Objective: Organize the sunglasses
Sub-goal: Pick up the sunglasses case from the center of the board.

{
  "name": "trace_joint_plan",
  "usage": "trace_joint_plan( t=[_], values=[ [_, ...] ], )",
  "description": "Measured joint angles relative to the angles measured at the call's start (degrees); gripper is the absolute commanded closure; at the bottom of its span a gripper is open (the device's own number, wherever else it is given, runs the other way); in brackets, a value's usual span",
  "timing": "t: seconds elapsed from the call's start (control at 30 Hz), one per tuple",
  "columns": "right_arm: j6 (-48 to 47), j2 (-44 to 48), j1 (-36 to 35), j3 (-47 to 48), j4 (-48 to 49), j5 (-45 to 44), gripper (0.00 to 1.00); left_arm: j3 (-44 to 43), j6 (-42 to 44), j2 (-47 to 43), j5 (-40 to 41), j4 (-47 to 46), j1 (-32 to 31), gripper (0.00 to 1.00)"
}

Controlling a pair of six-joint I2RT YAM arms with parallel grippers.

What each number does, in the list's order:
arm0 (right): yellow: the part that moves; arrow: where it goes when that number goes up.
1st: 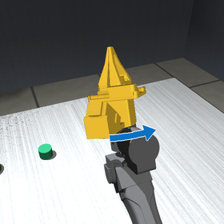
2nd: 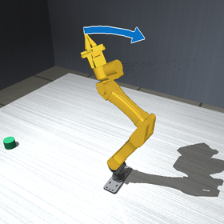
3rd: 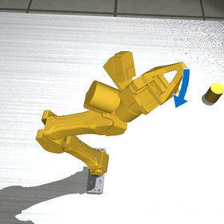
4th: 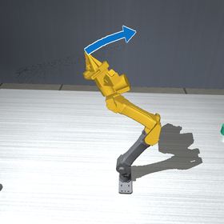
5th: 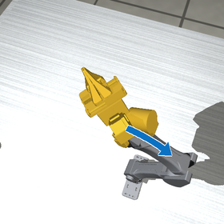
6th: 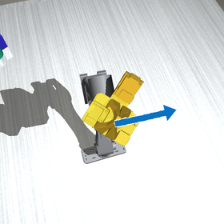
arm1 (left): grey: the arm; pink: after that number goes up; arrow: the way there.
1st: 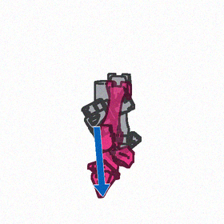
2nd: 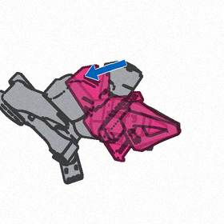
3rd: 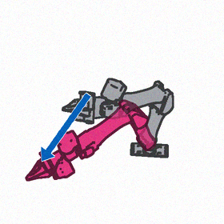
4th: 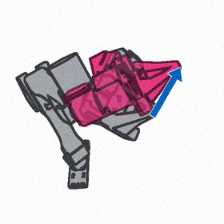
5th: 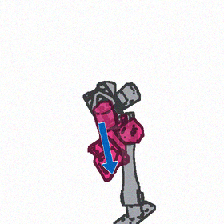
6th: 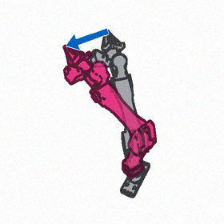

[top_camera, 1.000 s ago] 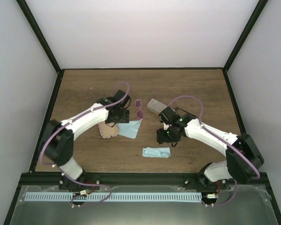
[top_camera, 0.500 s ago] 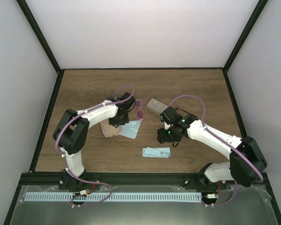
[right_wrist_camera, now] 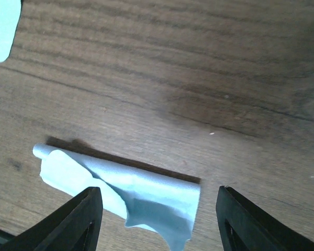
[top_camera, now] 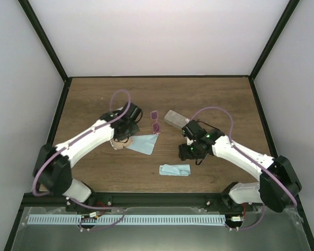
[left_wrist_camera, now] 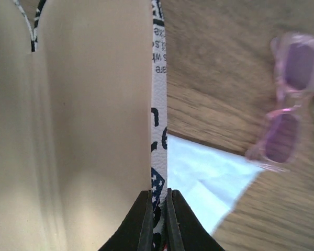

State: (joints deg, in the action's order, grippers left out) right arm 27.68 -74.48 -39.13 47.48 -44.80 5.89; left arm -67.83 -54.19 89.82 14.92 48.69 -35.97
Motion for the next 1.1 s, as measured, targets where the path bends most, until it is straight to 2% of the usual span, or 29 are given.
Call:
trace_joint_plan(
  t=[0.17,0.37,0.63,0.8,0.93,1.0,1.1],
  values=[
    [-1.2,2.3,3.5,0.0,-0.7,-1.5,0.38,7.5,-12.6,-9.5,-3.2,-8.7,-1.9,0.96],
    [-1.7,8.3,10.4,2.5,-3.5,-3.6,0.37,9.5,-29.8,-8.2,-1.0,-19.3,-10.0,0.96],
    [-1.9,15.8,13.2,9.6,-5.4,-7.3,0.36,0.0,-45.7,7.1,0.2,-30.4,-14.6,0.96],
    [-2.1,16.7,13.6,9.4,-7.7,-8.3,0.36,-6.2,-50.1,16.0,-1.4,-33.6,-18.4,0.96],
    [-2.1,17.9,13.6,8.9,-8.9,-8.5,0.36,-8.5,-52.1,19.6,-2.9,-35.7,-20.0,0.95],
    [-2.1,18.2,13.6,8.5,-9.3,-8.5,0.35,-8.6,-52.9,20.3,-3.4,-36.3,-19.9,0.85],
    [-2.1,18.2,13.6,7.8,-9.4,-8.5,0.35,-8.8,-53.7,20.9,-4.1,-36.6,-19.7,0.51]
  ],
)
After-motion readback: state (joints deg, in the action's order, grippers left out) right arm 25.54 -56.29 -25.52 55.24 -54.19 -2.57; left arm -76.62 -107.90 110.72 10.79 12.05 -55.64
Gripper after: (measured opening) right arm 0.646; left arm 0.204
